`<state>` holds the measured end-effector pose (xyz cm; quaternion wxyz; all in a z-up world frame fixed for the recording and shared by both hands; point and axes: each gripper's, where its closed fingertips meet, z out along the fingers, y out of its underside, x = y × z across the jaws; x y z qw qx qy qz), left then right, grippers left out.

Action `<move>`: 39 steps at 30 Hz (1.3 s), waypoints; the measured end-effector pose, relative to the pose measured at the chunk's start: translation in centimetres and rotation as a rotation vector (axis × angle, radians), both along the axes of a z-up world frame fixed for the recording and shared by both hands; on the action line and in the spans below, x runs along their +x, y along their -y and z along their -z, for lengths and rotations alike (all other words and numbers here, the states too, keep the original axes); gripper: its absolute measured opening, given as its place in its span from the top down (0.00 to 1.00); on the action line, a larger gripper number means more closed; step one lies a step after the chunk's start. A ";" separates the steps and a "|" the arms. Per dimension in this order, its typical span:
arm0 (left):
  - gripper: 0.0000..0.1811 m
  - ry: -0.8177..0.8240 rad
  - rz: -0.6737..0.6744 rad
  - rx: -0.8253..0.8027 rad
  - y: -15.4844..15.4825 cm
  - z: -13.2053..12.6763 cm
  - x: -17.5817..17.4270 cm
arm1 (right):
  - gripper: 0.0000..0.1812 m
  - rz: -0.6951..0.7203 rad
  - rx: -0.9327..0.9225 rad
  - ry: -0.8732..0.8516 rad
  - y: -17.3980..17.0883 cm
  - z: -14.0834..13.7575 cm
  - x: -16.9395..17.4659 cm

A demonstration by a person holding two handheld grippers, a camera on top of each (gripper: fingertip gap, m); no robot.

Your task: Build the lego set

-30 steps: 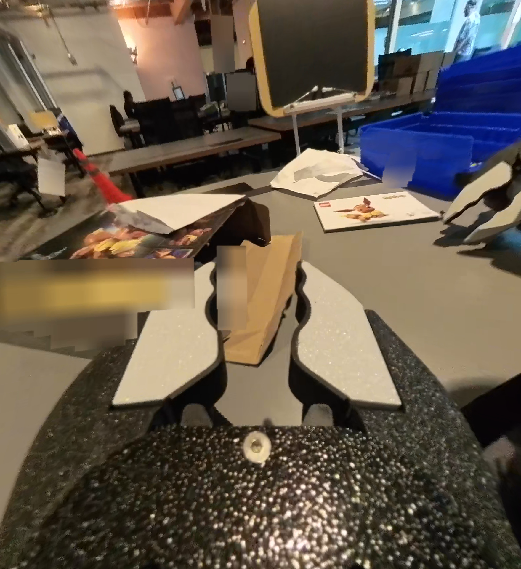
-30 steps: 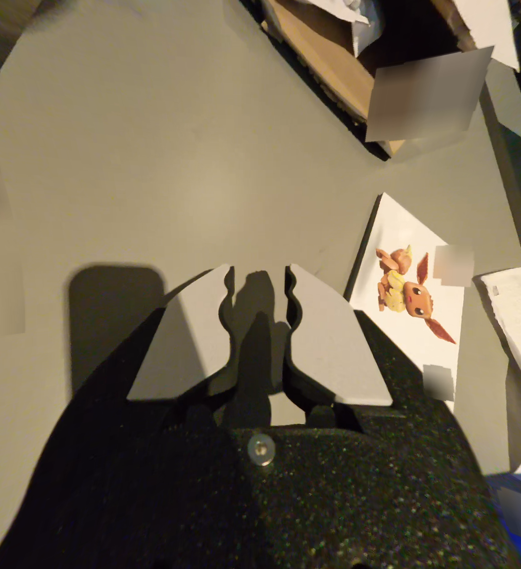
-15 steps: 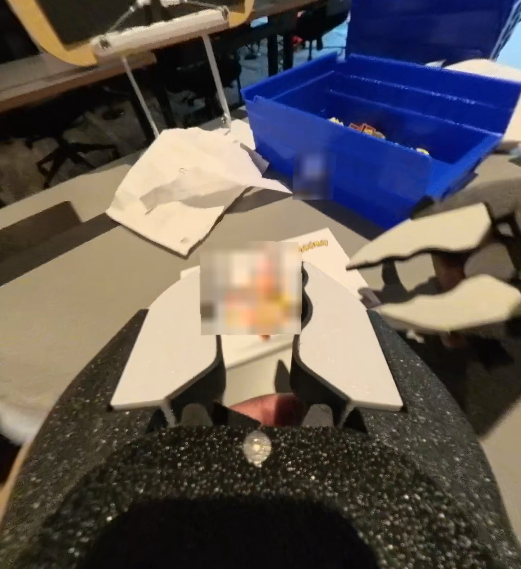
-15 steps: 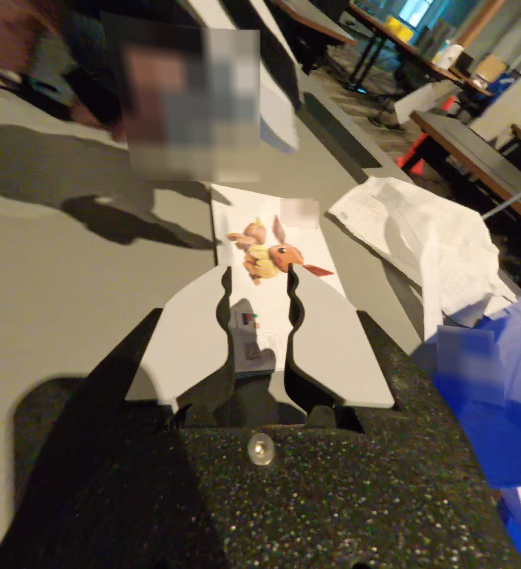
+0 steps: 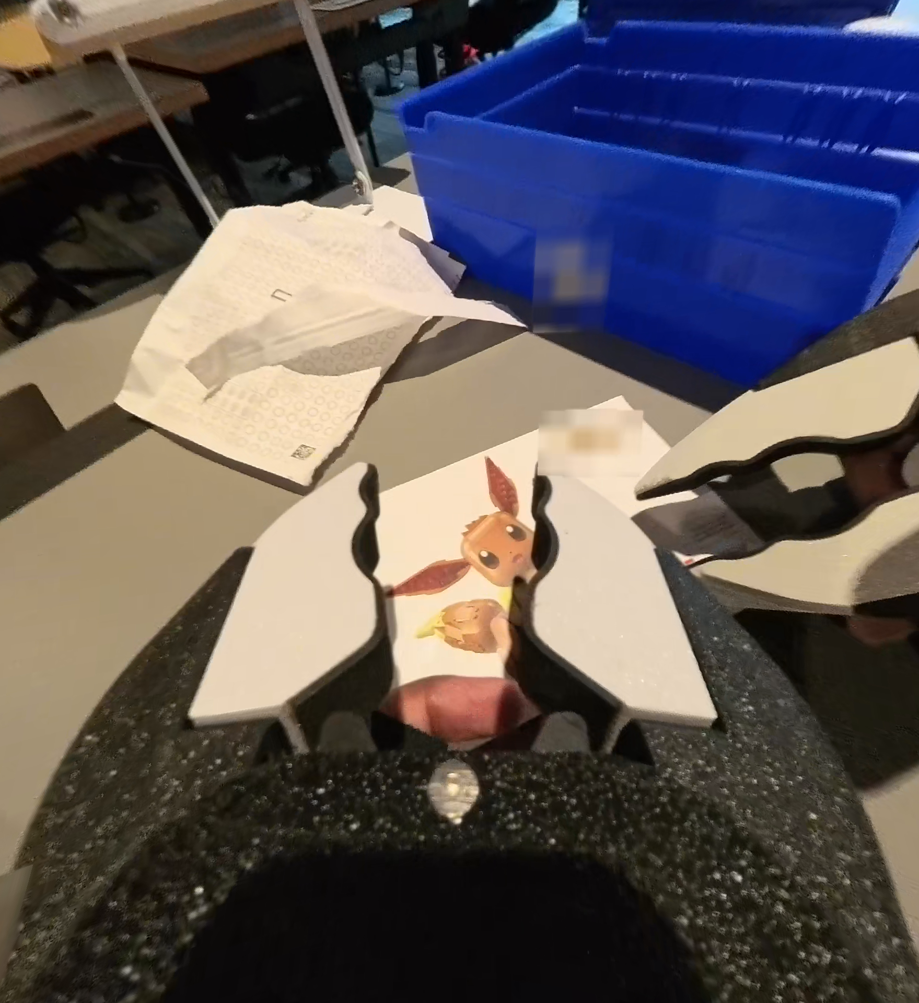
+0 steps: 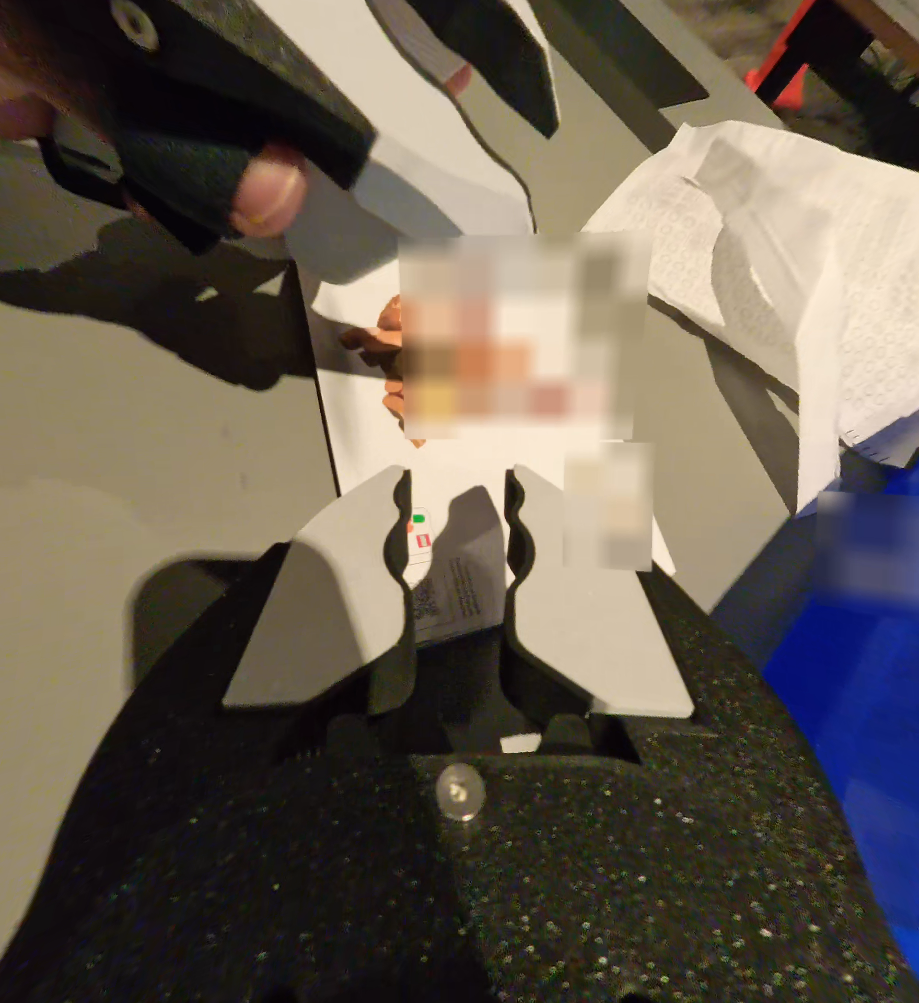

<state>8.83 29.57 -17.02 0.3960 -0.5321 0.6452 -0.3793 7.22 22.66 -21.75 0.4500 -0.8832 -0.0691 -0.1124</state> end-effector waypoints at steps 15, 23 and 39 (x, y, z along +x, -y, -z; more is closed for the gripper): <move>0.72 -0.237 0.069 0.300 1.9 4.9 -1.1 | 0.84 -0.113 0.059 -0.030 1.5 -0.8 -0.9; 0.77 -0.342 0.294 0.377 4.3 4.9 -5.6 | 0.84 -0.269 0.042 0.086 4.0 -0.3 -1.8; 0.79 -0.192 0.405 0.514 9.7 5.1 -3.6 | 0.86 -0.456 0.053 0.042 5.9 -0.4 -2.6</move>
